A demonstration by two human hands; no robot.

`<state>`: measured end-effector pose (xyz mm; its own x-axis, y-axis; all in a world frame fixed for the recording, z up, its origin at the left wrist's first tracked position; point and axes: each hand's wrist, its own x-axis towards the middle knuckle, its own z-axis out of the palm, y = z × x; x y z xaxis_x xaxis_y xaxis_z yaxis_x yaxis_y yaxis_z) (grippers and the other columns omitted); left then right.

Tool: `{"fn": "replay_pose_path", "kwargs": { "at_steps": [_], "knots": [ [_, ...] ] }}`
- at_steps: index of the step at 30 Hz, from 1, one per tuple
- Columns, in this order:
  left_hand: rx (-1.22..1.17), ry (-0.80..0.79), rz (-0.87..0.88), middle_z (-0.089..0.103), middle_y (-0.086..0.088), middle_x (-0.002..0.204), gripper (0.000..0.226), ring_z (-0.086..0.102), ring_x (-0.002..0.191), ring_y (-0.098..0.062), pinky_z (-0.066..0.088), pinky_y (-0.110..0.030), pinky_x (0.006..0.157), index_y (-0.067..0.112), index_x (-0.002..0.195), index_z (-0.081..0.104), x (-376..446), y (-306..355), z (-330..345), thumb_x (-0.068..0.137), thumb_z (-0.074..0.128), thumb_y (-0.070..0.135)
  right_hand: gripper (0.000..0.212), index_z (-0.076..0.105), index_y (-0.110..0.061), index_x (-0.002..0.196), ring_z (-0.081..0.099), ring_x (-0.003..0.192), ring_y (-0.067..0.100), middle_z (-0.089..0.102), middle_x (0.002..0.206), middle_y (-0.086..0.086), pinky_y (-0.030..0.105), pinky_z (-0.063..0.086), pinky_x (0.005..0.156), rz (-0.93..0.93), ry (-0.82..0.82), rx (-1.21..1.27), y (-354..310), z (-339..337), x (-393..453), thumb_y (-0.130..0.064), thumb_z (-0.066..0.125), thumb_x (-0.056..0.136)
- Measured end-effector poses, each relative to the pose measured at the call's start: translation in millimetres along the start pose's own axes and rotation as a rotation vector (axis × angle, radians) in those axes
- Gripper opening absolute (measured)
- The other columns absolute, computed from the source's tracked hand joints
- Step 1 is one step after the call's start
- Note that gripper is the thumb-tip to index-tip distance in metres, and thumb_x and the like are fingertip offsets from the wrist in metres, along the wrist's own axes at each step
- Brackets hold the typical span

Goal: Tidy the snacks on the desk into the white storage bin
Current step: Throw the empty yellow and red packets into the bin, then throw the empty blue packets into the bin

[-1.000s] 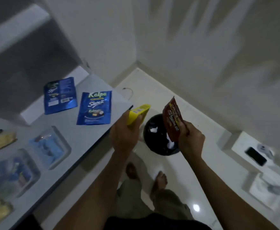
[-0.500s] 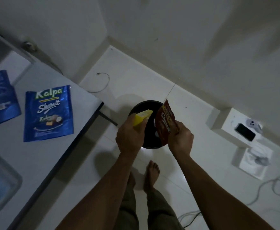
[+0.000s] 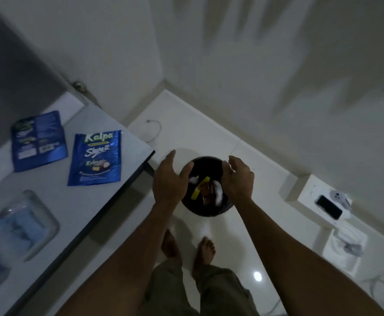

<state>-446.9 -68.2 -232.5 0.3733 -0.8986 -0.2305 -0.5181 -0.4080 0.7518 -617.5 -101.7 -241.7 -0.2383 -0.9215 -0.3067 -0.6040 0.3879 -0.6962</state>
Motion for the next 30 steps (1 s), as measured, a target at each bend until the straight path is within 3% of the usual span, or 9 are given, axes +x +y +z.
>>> {"fn": "replay_pose_path", "kwargs": {
  "at_steps": [3, 7, 13, 18, 19, 23, 30],
  "knots": [
    [-0.013, 0.125, 0.041, 0.059, -0.012, 0.135, 0.065, 0.054, 0.126, -0.027, 0.041, -0.036, 0.106, 0.011, 0.138, 0.05, -15.7, 18.2, -35.1, 0.088, 0.06, 0.052, 0.039, 0.06, -0.013, 0.131, 0.06, 0.119, 0.026, 0.065, 0.128, 0.008, 0.032, 0.043, 0.1, -0.112, -0.031, 0.043, -30.8, -10.9, -8.0, -0.032, 0.054, 0.097],
    [-0.057, 0.281, -0.015, 0.061, -0.008, 0.13, 0.057, 0.056, 0.12, -0.025, 0.045, -0.036, 0.102, 0.014, 0.134, 0.056, -45.7, 26.7, -90.4, 0.088, 0.067, 0.044, 0.035, 0.064, -0.008, 0.125, 0.064, 0.112, 0.026, 0.069, 0.12, 0.012, 0.023, 0.04, 0.092, -0.271, -0.062, 0.074, -74.6, -16.1, -32.9, -0.027, 0.058, 0.096],
    [-0.038, 0.348, -0.117, 0.064, -0.005, 0.127, 0.051, 0.062, 0.11, -0.019, 0.053, -0.035, 0.09, 0.019, 0.13, 0.058, -76.5, -15.2, -161.0, 0.086, 0.069, 0.043, 0.033, 0.065, -0.008, 0.122, 0.066, 0.104, 0.025, 0.071, 0.111, 0.012, 0.02, 0.039, 0.088, -0.407, -0.176, 0.077, -117.8, 16.2, -70.5, -0.025, 0.061, 0.095],
    [-0.081, 0.415, -0.247, 0.06, -0.007, 0.132, 0.048, 0.06, 0.114, -0.019, 0.044, -0.005, 0.067, 0.011, 0.134, 0.055, -96.5, -71.4, -202.1, 0.091, 0.068, 0.028, 0.03, 0.068, -0.01, 0.118, 0.066, 0.099, 0.026, 0.073, 0.105, 0.01, 0.02, 0.039, 0.083, -0.419, -0.236, 0.037, -124.6, 64.0, -102.9, -0.025, 0.063, 0.092],
    [-0.089, 0.425, -0.263, 0.059, -0.008, 0.133, 0.048, 0.059, 0.116, -0.02, 0.043, -0.005, 0.068, 0.011, 0.135, 0.054, -98.2, -81.5, -210.9, 0.091, 0.067, 0.026, 0.03, 0.068, -0.01, 0.119, 0.067, 0.099, 0.026, 0.073, 0.106, 0.01, 0.02, 0.039, 0.083, -0.408, -0.246, 0.028, -128.4, 75.0, -108.8, -0.025, 0.064, 0.092],
    [-0.086, 0.468, -0.294, 0.06, -0.009, 0.131, 0.049, 0.058, 0.114, -0.02, 0.046, -0.029, 0.087, 0.013, 0.135, 0.053, -91.3, -126.0, -248.5, 0.091, 0.067, 0.026, 0.035, 0.065, -0.009, 0.123, 0.066, 0.103, 0.024, 0.071, 0.112, 0.01, 0.021, 0.041, 0.086, -0.363, -0.296, 0.006, -150.1, 116.7, -131.9, -0.026, 0.062, 0.093],
    [-0.075, 0.482, -0.334, 0.062, -0.015, 0.13, 0.052, 0.059, 0.118, -0.03, 0.044, -0.037, 0.102, 0.006, 0.132, 0.056, -42.9, -167.9, -303.8, 0.088, 0.07, 0.03, 0.044, 0.057, -0.008, 0.131, 0.064, 0.108, 0.025, 0.065, 0.125, 0.01, 0.031, 0.049, 0.089, -0.336, -0.225, -0.024, -194.2, 161.4, -138.8, -0.029, 0.064, 0.093]
  ]
}}
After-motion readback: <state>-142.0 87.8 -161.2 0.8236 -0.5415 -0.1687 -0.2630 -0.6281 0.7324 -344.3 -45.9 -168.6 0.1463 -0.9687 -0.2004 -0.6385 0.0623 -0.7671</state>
